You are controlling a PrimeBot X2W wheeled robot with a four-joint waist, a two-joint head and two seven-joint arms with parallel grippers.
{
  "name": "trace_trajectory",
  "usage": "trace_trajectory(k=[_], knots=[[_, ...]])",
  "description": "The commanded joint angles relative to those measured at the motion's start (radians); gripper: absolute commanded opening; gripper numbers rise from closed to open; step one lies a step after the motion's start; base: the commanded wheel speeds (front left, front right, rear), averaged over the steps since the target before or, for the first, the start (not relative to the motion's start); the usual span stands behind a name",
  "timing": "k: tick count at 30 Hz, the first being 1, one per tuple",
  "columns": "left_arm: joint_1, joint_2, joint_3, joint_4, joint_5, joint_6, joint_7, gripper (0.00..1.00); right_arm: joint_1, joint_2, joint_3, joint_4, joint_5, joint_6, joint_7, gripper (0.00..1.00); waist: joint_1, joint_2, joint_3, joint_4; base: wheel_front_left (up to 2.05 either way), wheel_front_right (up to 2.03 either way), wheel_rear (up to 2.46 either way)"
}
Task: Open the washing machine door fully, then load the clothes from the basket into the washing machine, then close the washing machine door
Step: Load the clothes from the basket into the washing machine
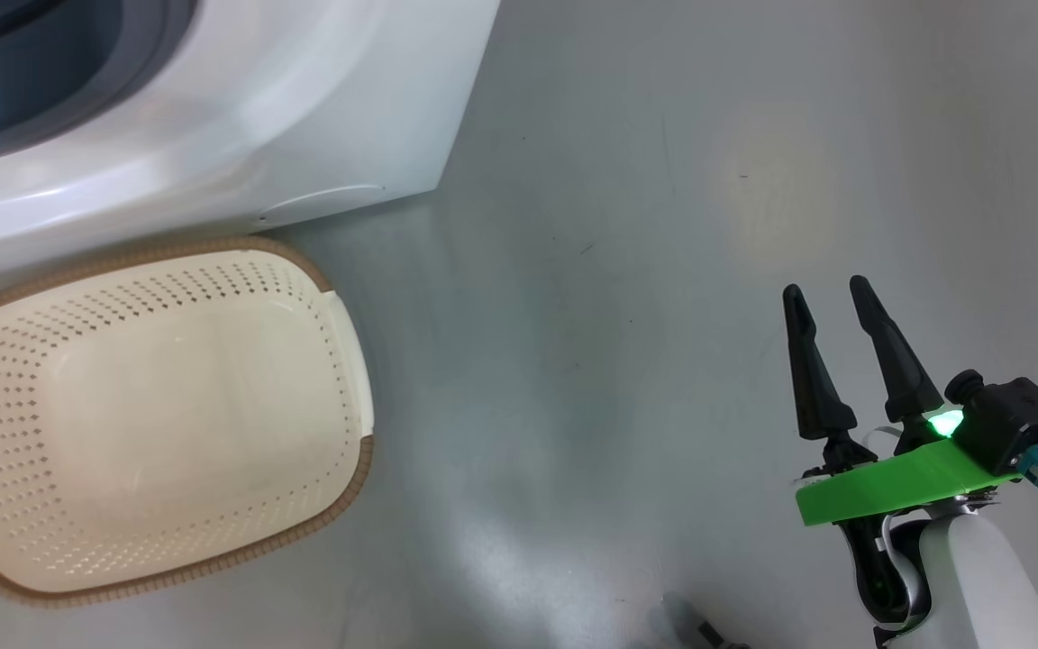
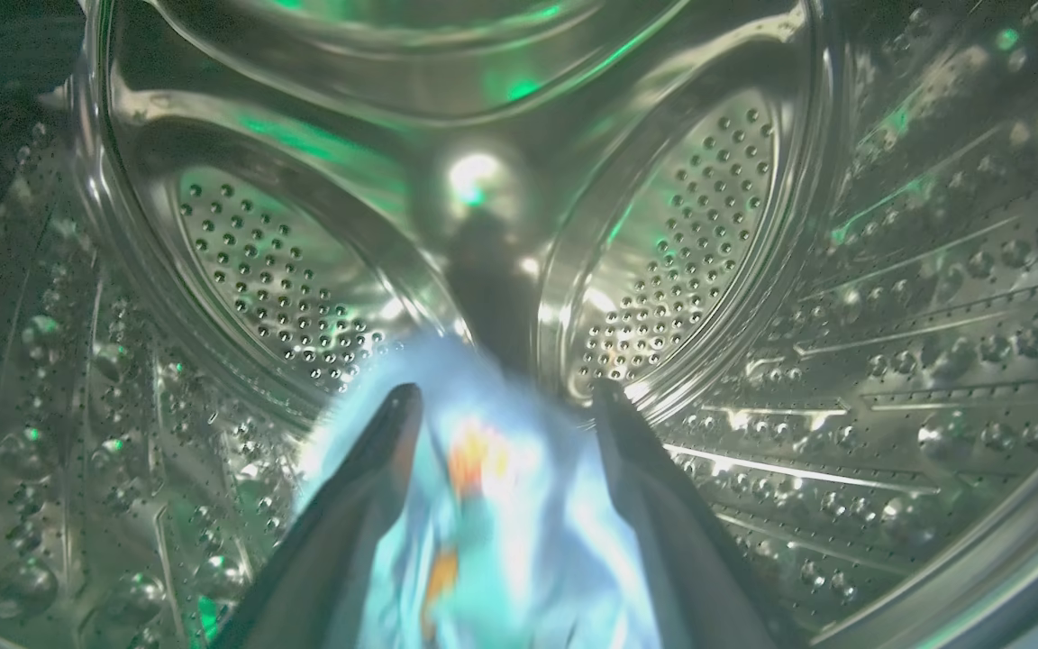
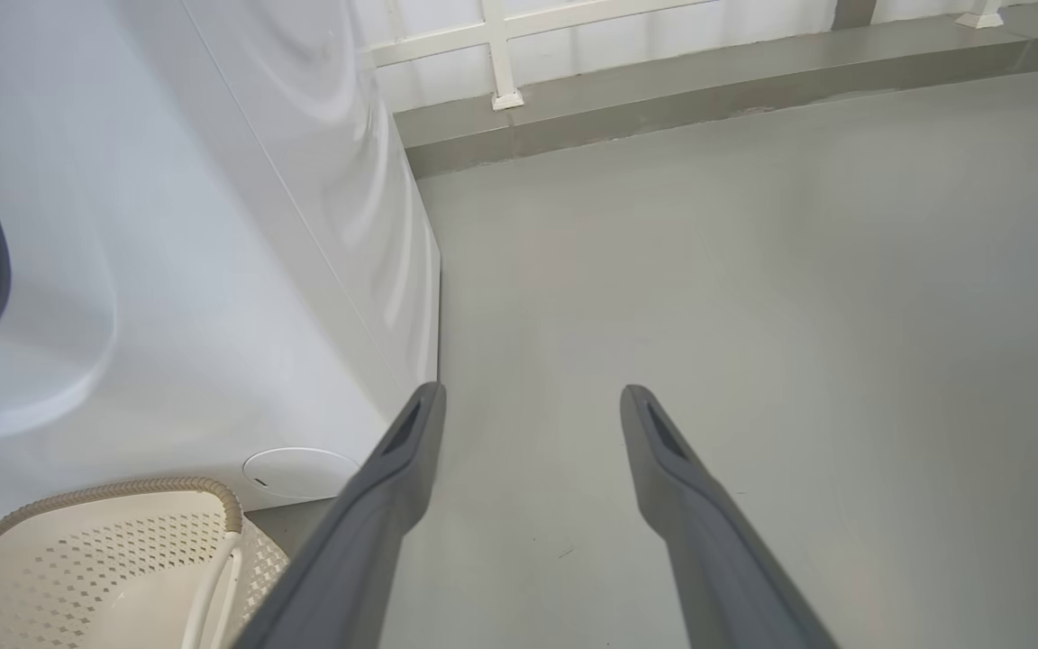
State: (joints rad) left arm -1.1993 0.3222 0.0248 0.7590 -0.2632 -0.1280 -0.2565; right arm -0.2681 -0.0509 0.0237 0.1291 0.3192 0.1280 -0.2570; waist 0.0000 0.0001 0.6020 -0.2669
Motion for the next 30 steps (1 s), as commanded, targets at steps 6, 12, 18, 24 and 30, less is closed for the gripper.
trace_trajectory(k=[6, 12, 18, 24, 30], knots=[[-0.003, 0.036, 0.011, 0.023, 0.005, -0.002, -0.005, 1.0, -0.001, 0.0, 0.023, -0.018, 0.007, 0.003, -0.005, 1.0, 0.0, -0.0001, 0.002, 0.013, 0.0, 0.0, 0.0], [0.02, 0.029, -0.008, 0.052, -0.015, -0.002, -0.005, 1.0, -0.003, 0.0, 0.027, -0.017, 0.005, 0.003, -0.005, 1.0, 0.0, -0.0001, -0.006, 0.02, 0.0, 0.0, 0.0], [0.069, 0.005, 0.001, 0.057, -0.035, -0.003, -0.005, 1.0, 0.002, 0.001, 0.022, -0.016, -0.001, 0.003, -0.005, 1.0, 0.0, -0.0001, -0.019, 0.032, 0.0, 0.0, 0.0], [0.145, -0.033, 0.027, 0.031, -0.041, -0.003, -0.005, 1.0, 0.004, -0.009, 0.017, -0.014, -0.007, 0.003, -0.005, 1.0, 0.0, -0.0001, -0.038, 0.057, 0.0, 0.0, 0.0], [0.248, -0.076, 0.053, -0.037, -0.037, -0.003, -0.005, 1.0, 0.008, -0.029, 0.011, -0.012, -0.011, 0.003, -0.005, 1.0, 0.0, -0.0001, -0.067, 0.091, 0.0, 0.0, 0.0]])
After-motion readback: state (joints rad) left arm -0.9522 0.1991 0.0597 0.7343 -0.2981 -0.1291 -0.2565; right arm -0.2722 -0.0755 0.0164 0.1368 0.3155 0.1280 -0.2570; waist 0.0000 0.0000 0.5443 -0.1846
